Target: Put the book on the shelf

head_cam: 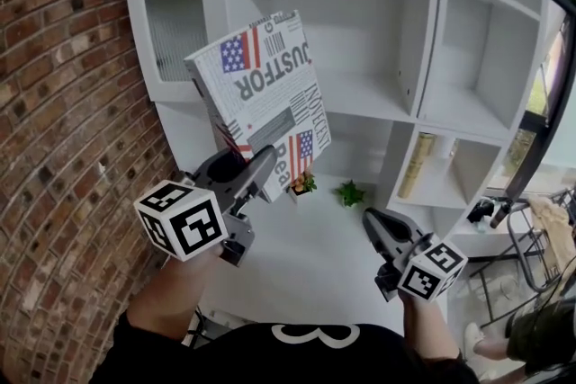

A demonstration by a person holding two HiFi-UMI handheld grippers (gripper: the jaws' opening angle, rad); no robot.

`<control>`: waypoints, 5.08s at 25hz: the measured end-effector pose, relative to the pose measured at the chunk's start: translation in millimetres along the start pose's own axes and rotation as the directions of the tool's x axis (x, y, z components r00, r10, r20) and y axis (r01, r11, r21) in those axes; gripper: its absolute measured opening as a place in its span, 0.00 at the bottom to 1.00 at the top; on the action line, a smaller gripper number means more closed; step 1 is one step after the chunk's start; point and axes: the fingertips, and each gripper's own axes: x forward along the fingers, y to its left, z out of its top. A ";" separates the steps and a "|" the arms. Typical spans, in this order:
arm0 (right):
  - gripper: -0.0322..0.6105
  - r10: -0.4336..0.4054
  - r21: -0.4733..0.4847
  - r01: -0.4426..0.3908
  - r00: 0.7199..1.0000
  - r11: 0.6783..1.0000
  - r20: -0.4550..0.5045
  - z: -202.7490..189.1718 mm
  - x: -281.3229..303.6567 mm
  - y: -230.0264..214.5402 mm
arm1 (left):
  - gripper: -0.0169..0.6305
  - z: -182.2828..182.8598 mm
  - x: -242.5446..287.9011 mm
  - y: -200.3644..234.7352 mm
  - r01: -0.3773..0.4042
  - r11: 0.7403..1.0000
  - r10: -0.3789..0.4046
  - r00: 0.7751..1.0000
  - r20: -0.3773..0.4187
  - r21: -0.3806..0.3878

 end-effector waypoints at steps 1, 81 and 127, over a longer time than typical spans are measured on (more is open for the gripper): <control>0.07 0.007 -0.006 -0.007 1.000 1.000 0.003 2.6 -0.9 -0.6 | 0.26 4.7 4.2 -2.5 0.003 1.000 -0.003 1.000 0.001 0.008; 0.07 -0.143 0.046 0.146 0.987 0.988 -0.069 -40.3 -21.8 -41.1 | 0.55 -1.0 138.1 69.8 0.046 0.977 -0.004 0.980 -0.199 0.207; 0.06 -0.013 0.071 0.021 0.993 0.997 -0.119 -103.8 37.8 116.6 | 0.03 -191.4 -126.2 -11.9 0.268 0.911 -0.338 0.920 -0.196 -0.315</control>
